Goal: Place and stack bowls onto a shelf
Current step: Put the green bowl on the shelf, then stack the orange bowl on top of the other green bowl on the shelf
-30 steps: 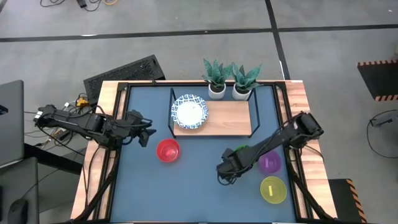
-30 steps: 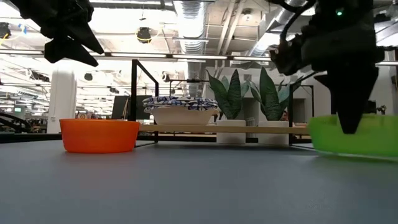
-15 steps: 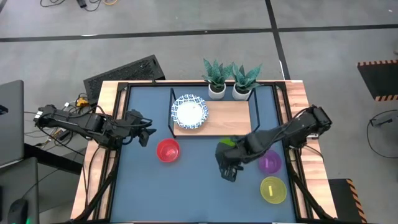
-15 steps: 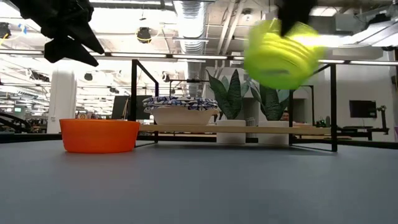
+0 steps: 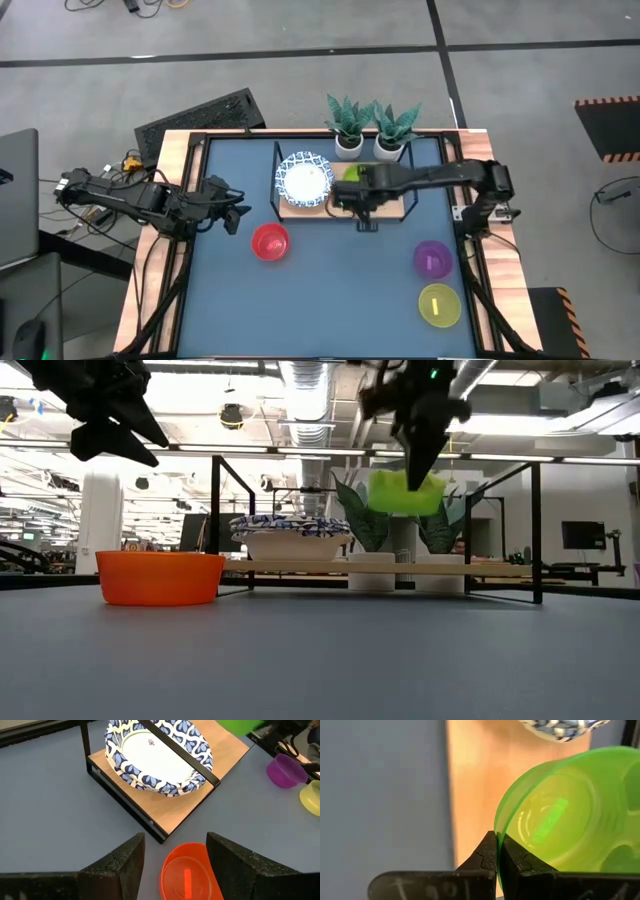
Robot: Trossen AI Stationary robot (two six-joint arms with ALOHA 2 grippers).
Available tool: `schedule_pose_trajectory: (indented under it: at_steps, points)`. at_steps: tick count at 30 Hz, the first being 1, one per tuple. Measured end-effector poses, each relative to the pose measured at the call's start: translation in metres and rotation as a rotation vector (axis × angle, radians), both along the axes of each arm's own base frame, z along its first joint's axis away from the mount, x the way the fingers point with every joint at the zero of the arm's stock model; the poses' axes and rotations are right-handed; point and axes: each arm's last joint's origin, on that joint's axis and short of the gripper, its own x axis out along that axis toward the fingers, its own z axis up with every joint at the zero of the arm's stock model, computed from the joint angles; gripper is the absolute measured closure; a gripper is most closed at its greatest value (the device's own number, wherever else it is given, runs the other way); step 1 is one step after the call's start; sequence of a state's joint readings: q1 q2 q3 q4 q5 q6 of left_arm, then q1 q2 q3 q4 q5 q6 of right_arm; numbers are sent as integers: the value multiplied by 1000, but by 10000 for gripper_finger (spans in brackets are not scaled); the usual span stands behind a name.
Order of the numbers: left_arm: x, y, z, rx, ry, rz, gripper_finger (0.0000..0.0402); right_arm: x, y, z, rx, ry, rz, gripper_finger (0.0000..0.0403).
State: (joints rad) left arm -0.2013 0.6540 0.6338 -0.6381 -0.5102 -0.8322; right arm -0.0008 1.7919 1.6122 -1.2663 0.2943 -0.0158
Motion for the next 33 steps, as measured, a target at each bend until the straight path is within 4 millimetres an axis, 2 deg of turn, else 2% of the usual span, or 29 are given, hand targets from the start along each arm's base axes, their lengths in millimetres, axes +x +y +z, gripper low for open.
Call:
schedule_pose_trajectory:
  at_steps: [6,13,19,24,30,33]
  points:
    - [0,0,0,-1,6,-3,205,11,-23,-23,39,64,-23,381]
    - [-1,0,-1,5,14,-9,205,14,-19,-46,72,97,-10,381]
    - [0,0,-1,18,19,-18,205,9,-21,-59,66,126,-51,379]
    - [0,0,-1,25,21,-23,205,9,-23,-59,57,119,-57,326]
    - [0,0,-1,27,23,-32,205,9,-27,-59,64,87,-158,255]
    - [0,-1,-1,12,26,-52,205,11,-23,-53,71,71,-161,221]
